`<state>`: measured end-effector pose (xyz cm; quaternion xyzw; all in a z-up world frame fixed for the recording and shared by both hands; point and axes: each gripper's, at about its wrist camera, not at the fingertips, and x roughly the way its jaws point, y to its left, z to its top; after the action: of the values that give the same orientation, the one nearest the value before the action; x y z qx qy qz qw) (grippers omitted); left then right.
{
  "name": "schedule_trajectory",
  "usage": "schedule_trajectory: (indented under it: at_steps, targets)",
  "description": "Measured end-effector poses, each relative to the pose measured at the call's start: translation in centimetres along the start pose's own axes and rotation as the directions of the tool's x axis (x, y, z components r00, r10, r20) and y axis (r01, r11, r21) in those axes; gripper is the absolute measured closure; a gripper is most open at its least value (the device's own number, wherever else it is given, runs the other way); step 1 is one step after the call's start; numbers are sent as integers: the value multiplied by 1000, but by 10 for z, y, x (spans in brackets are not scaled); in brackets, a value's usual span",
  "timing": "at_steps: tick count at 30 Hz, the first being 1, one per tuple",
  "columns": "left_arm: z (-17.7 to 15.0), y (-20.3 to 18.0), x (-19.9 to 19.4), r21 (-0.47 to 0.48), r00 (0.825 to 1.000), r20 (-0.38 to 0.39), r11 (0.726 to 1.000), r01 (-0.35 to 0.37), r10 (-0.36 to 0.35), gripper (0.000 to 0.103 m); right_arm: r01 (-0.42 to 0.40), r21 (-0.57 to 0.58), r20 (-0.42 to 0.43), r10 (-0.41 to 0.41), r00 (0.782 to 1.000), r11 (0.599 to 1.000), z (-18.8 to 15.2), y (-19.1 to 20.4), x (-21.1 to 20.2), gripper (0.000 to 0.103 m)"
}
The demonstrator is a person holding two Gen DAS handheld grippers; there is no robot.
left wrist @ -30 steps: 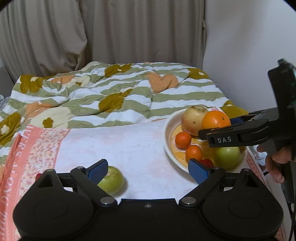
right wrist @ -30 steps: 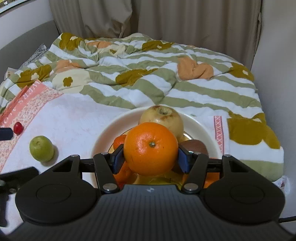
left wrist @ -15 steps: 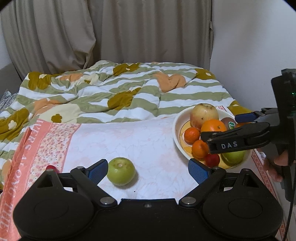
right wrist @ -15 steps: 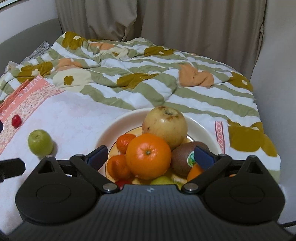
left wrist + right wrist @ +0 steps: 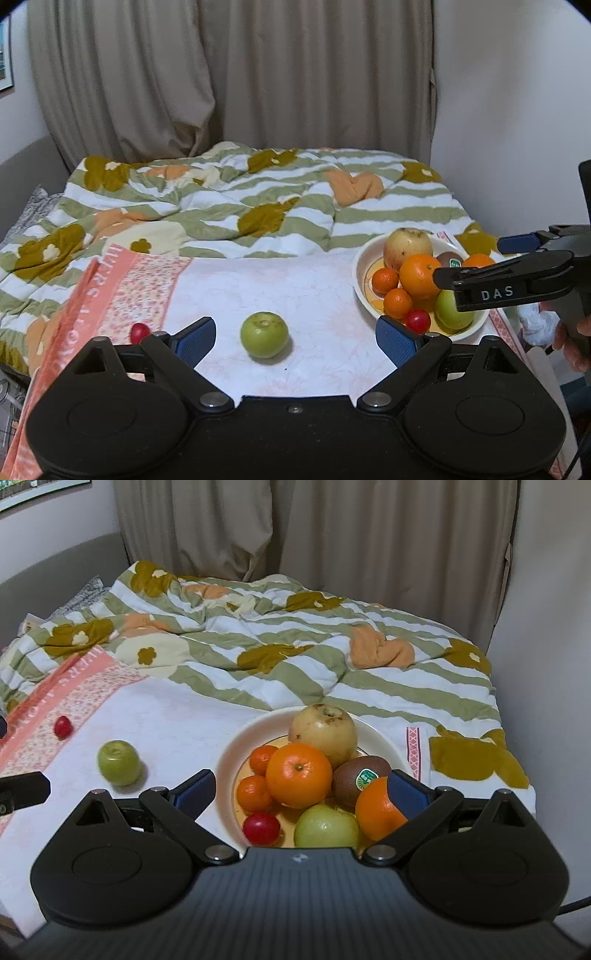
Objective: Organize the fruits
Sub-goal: 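Move the left tool to the second red tomato while the right tool approaches a green apple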
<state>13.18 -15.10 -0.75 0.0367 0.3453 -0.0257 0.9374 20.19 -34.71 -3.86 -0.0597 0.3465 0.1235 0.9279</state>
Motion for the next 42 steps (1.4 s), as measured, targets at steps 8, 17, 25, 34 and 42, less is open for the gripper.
schedule_trajectory:
  at_steps: [8, 17, 25, 34, 42]
  targets:
    - [-6, 22, -46, -9, 991, 64, 993, -118, 118, 0, -32, -33, 30, 33, 999, 999, 7, 16, -40, 0]
    - [-11, 87, -59, -27, 982, 58, 983, -179, 180, 0, -49, 4, 45, 49, 998, 999, 13, 54, -60, 0]
    - [-12, 140, -40, 12, 993, 54, 994, -109, 108, 0, -10, 74, 13, 9, 1000, 997, 12, 98, -48, 0]
    - [-18, 185, 18, 97, 1000, -17, 995, -7, 8, 1, 43, 132, -35, -39, 999, 990, 5, 145, -14, 0]
    - [-19, 213, 82, 135, 989, -122, 986, 102, -86, 13, 102, 166, -114, -83, 990, 981, 7, 177, 34, 0]
